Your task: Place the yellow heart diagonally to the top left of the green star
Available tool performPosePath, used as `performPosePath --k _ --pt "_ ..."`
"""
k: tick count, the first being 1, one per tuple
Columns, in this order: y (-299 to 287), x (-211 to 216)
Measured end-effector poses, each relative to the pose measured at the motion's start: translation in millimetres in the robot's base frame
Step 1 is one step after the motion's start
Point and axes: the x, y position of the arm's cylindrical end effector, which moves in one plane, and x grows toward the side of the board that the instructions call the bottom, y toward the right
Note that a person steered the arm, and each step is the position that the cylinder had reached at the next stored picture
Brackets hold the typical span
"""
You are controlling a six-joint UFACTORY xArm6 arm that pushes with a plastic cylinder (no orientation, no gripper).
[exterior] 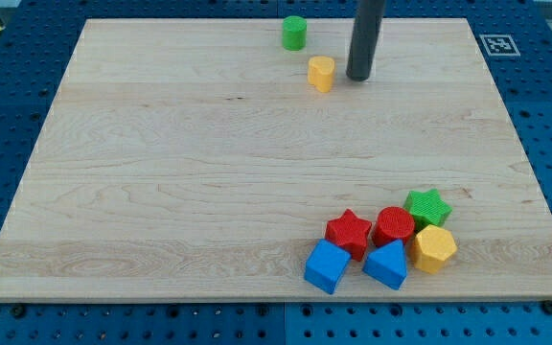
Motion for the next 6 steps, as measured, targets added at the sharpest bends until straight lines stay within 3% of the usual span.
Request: performPosePath --k 2,4,6 --pt "-52 -12" --pt "-41 85" --pt "-59 24"
